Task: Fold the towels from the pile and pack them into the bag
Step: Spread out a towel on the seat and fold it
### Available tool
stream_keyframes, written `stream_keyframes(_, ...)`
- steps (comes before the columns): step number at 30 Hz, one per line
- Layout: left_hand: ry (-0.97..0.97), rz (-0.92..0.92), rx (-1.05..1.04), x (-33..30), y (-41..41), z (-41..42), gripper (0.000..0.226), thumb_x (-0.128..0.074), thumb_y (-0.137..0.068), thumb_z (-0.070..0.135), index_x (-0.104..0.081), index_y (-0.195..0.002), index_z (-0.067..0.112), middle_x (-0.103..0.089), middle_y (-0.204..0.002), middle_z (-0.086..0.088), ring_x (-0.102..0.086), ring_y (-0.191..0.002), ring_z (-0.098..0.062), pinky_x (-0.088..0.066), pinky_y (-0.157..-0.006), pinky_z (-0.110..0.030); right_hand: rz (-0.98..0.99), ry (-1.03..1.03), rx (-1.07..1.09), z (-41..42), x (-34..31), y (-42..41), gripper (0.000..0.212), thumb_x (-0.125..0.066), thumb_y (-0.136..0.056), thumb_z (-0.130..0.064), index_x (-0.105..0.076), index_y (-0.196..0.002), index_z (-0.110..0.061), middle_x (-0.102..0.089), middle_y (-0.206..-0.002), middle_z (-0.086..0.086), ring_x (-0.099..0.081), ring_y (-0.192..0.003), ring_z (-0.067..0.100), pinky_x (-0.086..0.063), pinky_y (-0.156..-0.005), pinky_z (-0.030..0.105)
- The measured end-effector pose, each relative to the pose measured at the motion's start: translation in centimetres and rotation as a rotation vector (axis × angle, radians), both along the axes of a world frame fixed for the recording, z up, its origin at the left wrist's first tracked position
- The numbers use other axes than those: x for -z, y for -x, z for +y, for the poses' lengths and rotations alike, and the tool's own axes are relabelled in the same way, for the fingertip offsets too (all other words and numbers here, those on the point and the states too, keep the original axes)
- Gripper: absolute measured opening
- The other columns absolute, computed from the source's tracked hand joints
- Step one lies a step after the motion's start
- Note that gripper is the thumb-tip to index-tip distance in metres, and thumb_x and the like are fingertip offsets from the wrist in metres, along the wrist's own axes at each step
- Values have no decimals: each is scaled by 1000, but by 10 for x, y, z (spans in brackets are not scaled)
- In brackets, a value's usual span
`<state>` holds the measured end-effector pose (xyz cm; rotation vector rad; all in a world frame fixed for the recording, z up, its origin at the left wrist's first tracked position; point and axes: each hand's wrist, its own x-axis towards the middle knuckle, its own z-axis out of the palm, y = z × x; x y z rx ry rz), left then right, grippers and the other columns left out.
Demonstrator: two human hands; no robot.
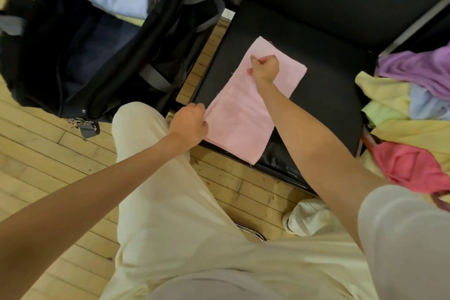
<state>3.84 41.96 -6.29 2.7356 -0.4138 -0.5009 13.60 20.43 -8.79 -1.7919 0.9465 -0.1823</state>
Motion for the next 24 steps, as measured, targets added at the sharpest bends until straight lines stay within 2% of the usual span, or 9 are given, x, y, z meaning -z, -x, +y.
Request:
stream_keyframes(2,61,-40,137,-2,4,-2,28,-54,-92,12,-57,-119,7,-60,-114,-9,-59,-101,-22,-50,-86,-29,8,22,-82,6,2,29,21,-63,-90,-15,-45,-80,-15,-57,-89,7,-67,-71,22,-44,-47,8)
stream_keyframes(4,76,12,294,-1,7,-2,36,-52,-93,14,-52,-129,10,-56,-128,-6,-54,-115,-21,-46,-98,-31,4,114,-226,9,5,67,19,-62,-90,-14,-46,-81,-17,-55,-85,3,-65,-77,23,-52,-61,18)
stream_keyframes(6,25,64,400,3,6,0,38,-50,-94,15,-51,-132,10,-54,-133,-5,-51,-120,-21,-42,-103,-31,10,260,-407,10,5,111,13,-60,-90,-13,-49,-94,-13,-56,-84,2,-60,-75,18,-50,-66,24)
stream_keyframes(10,-23,43,443,11,5,2,30,-50,-92,12,-60,-120,8,-59,-122,-7,-54,-112,-22,-43,-99,-32,32,594,-846,17,-1,188,19,-60,-88,-18,-50,-103,-12,-56,-94,6,-54,-74,19,-43,-58,29)
stream_keyframes(13,-38,-15,450,12,10,-1,28,-52,-91,10,-61,-116,7,-60,-118,-8,-55,-109,-24,-44,-97,-34,-11,861,-1138,16,6,230,38,-73,-75,-35,-57,-99,-9,-57,-102,8,-54,-89,25,-45,-68,36)
stream_keyframes(14,-53,-30,454,12,12,-3,28,-52,-90,10,-62,-116,7,-60,-117,-8,-55,-108,-25,-45,-97,-34,9,914,-1175,16,10,238,42,-77,-71,-33,-59,-99,-8,-58,-107,11,-55,-95,29,-46,-73,38)
stream_keyframes(17,-102,-57,471,14,17,-8,27,-54,-88,12,-62,-113,7,-60,-113,-8,-56,-104,-24,-47,-93,-35,107,973,-1100,17,19,251,35,-78,-67,-8,-62,-98,-6,-59,-115,13,-57,-103,32,-47,-78,39)
stream_keyframes(20,-119,-101,483,14,26,-13,25,-54,-88,26,-60,-104,8,-59,-103,-7,-56,-96,-24,-50,-84,-38,92,1002,-1031,16,21,254,33,-75,-60,2,-62,-89,-8,-63,-102,10,-60,-90,29,-47,-72,33)
stream_keyframes(24,-262,-266,567,16,39,-20,61,-55,-78,67,-55,-100,11,-56,-97,-5,-56,-91,-24,-42,-74,-33,91,791,-877,9,-2,256,23,-52,-81,9,-48,-99,-6,-58,-80,12,-52,-70,30,-40,-62,40)
